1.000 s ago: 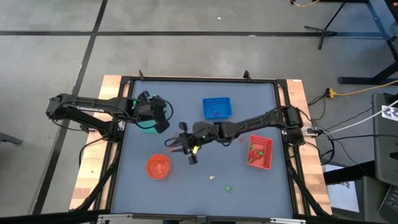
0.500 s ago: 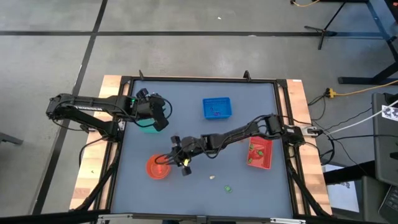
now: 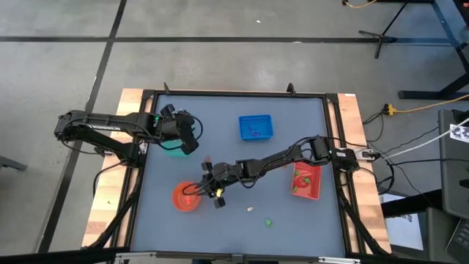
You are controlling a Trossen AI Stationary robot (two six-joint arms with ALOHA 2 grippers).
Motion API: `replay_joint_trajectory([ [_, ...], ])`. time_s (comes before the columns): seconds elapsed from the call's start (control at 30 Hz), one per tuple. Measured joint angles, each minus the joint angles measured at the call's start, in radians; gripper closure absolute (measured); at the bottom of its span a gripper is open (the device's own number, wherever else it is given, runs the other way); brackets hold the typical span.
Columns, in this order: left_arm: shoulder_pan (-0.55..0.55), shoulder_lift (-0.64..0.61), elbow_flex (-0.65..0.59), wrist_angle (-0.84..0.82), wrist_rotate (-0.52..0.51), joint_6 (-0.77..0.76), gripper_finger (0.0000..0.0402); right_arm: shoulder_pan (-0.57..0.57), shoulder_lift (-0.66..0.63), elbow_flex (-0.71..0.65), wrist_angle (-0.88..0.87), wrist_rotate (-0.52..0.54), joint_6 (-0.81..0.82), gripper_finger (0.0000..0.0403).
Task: Sort Halloween decoration
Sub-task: Put the orange pumpkin toy into the orange bowl
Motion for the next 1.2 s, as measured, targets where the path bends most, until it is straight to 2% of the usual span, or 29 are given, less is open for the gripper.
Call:
replay_joint_trajectory([
  [0.37,0.000,0.000,0.000,0.001,0.000,0.000,0.0209,0.000,0.000,0.000,0.000,0.000,0.000,0.0165],
  [0.5,0.000,0.000,0.000,0.001,0.000,0.000,0.0209,0.000,0.000,0.000,-0.007,0.000,0.004,0.0144],
  [0.63,0.000,0.000,0.000,0.002,0.000,-0.002,0.0209,0.000,-0.032,-0.001,-0.051,0.000,0.011,0.0139],
  [0.83,0.000,0.001,0.000,0.008,0.001,-0.002,0.0209,0.000,-0.150,-0.001,-0.257,0.000,0.011,0.0139],
  [0.93,0.000,0.001,0.000,0.008,0.004,-0.007,0.0209,0.000,-0.236,-0.001,-0.413,0.000,0.003,0.0139],
  [1.2,-0.003,0.001,0.000,0.014,0.097,-0.028,0.0209,0.000,-0.456,-0.001,-0.837,0.000,-0.027,0.0139],
])
